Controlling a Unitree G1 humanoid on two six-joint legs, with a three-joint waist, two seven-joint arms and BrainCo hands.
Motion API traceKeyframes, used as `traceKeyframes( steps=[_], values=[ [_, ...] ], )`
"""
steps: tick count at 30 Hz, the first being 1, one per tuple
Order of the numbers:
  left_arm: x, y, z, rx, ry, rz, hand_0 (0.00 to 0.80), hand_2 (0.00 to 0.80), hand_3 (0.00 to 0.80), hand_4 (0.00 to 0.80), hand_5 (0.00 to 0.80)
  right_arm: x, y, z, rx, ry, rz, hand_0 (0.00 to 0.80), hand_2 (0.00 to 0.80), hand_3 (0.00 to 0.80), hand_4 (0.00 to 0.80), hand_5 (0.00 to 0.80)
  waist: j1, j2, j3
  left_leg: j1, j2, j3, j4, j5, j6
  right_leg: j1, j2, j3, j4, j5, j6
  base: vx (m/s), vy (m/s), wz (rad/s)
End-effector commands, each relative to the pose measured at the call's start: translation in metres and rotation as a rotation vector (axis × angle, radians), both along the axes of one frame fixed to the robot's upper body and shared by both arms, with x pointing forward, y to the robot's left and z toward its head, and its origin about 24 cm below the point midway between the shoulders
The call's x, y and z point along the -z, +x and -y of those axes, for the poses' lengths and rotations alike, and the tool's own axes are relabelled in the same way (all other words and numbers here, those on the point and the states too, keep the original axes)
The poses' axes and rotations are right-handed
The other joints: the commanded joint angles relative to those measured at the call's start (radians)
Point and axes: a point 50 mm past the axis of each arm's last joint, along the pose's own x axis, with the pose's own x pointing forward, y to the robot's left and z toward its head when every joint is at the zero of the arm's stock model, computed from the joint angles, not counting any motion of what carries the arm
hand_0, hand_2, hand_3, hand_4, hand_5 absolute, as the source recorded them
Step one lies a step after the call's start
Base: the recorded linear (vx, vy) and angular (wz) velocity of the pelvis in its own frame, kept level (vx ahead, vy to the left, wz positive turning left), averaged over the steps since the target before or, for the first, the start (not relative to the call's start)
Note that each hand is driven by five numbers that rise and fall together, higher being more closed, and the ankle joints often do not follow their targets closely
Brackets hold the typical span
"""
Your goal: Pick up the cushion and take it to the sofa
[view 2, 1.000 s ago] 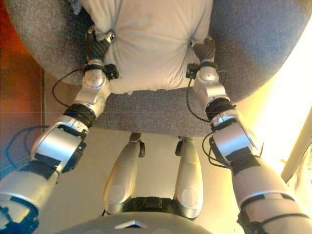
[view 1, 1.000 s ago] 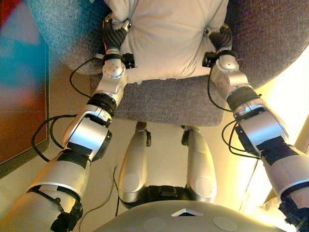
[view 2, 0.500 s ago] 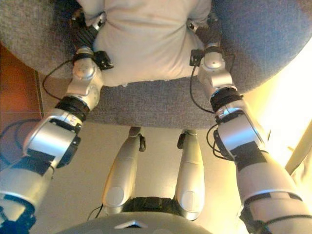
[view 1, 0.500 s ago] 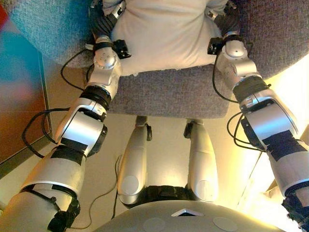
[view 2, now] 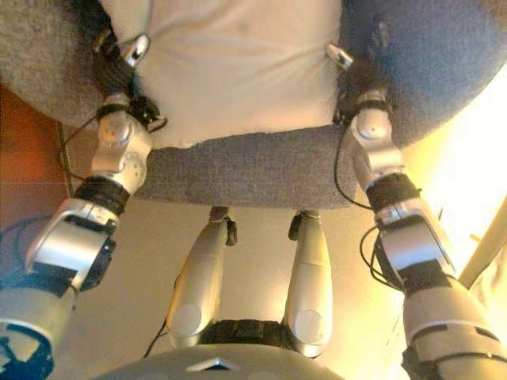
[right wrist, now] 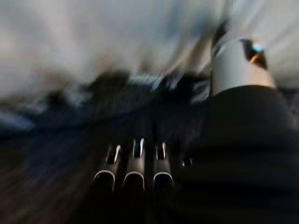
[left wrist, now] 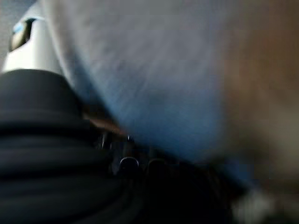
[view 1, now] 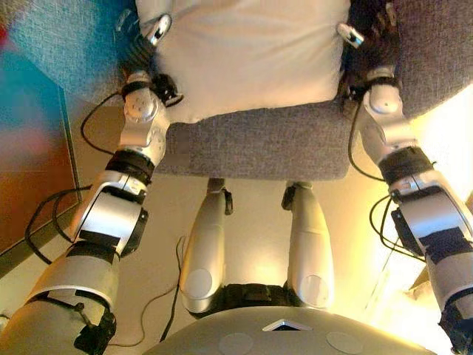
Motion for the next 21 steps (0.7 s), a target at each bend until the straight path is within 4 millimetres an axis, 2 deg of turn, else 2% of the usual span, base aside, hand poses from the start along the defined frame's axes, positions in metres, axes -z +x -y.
traceKeyframes(
  steps=[1,4,7,8,10,11,14,15,17,21],
  values=[
    [0.03,-0.017,-0.047,-0.143,0.003,-0.127,0.0,0.0,0.0,0.0,0.0,-0.004,-0.026,0.08,0.261,0.047,0.041,0.0,0.0,0.0,0.0,0.0,-0.036,0.019,0.007,0.082,0.024,-0.033,0.122,-0.158,-0.061,0.095,-0.084,-0.049,-0.243,0.196,0.108,0.004,-0.039,0.02],
    [0.05,-0.029,-0.06,-0.124,0.095,-0.222,0.0,0.0,0.0,0.0,0.0,0.019,-0.043,0.098,0.303,0.082,-0.002,0.0,0.0,0.0,0.0,0.0,-0.031,0.009,0.007,0.174,0.023,-0.021,0.122,-0.183,-0.058,0.184,-0.089,-0.079,-0.248,0.184,0.113,0.018,-0.066,0.06],
    [0.086,-0.054,-0.079,-0.123,0.053,-0.348,0.0,0.0,0.0,0.0,0.0,0.05,-0.066,0.111,0.344,0.112,-0.064,0.0,0.0,0.0,0.0,0.0,-0.02,0.0,-0.019,0.276,0.014,-0.013,0.116,-0.208,-0.049,0.288,-0.092,-0.104,-0.251,0.165,0.116,0.046,-0.063,0.11],
    [0.086,-0.055,-0.079,-0.123,0.053,-0.349,0.0,0.0,0.0,0.0,0.0,0.051,-0.066,0.111,0.345,0.112,-0.064,0.0,0.0,0.0,0.0,0.0,-0.02,0.0,-0.019,0.278,0.014,-0.013,0.115,-0.208,-0.049,0.289,-0.092,-0.104,-0.252,0.165,0.116,0.088,-0.029,0.09],
    [0.13,-0.092,-0.096,-0.175,0.012,-0.481,0.0,0.0,0.0,0.0,0.0,0.088,-0.095,0.119,0.376,0.127,-0.147,0.0,0.0,0.0,0.0,0.0,-0.02,-0.008,-0.088,0.356,0.012,-0.004,0.088,-0.221,-0.043,0.372,-0.086,-0.115,-0.273,0.153,0.116,0.131,-0.02,0.08],
    [0.13,-0.093,-0.096,-0.175,0.013,-0.482,0.0,0.0,0.0,0.0,0.0,0.088,-0.095,0.119,0.376,0.127,-0.148,0.0,0.0,0.0,0.0,0.0,-0.02,-0.008,-0.088,0.358,0.012,-0.004,0.087,-0.221,-0.043,0.374,-0.086,-0.116,-0.274,0.153,0.116,0.111,-0.029,0.09],
    [0.172,-0.149,-0.121,-0.343,-0.081,-0.615,0.0,0.0,0.0,0.0,0.0,0.133,-0.138,0.129,0.407,0.137,-0.27,0.0,0.0,0.0,0.0,0.0,-0.024,-0.019,-0.166,0.455,0.013,-0.002,0.045,-0.225,-0.04,0.486,-0.062,-0.124,-0.304,0.133,0.106,0.113,-0.047,0.03],
    [0.175,-0.153,-0.123,-0.35,-0.081,-0.626,0.0,0.0,0.0,0.0,0.0,0.137,-0.141,0.129,0.41,0.137,-0.281,0.0,0.0,0.0,0.0,0.0,-0.024,-0.02,-0.172,0.463,0.013,-0.001,0.041,-0.224,-0.04,0.496,-0.059,-0.125,-0.308,0.132,0.105,0.082,-0.064,-0.01],
    [0.195,-0.184,-0.131,-0.4,-0.09,-0.737,0.0,0.0,0.0,0.0,0.0,0.162,-0.167,0.133,0.438,0.182,-0.366,0.0,0.0,0.0,0.0,0.0,-0.027,-0.031,-0.223,0.514,0.016,0.005,0.02,-0.224,-0.038,0.557,-0.041,-0.127,-0.329,0.123,0.097,0.092,-0.082,0.0],
    [0.226,-0.229,-0.132,-0.41,-0.096,-0.896,0.0,0.0,0.0,0.0,0.0,0.2,-0.204,0.13,0.484,0.237,-0.5,0.0,0.0,0.0,0.0,0.0,-0.031,-0.038,-0.296,0.575,0.014,0.006,0.008,-0.234,-0.031,0.623,-0.016,-0.115,-0.344,0.108,0.082,0.132,-0.053,-0.03]
  ],
)
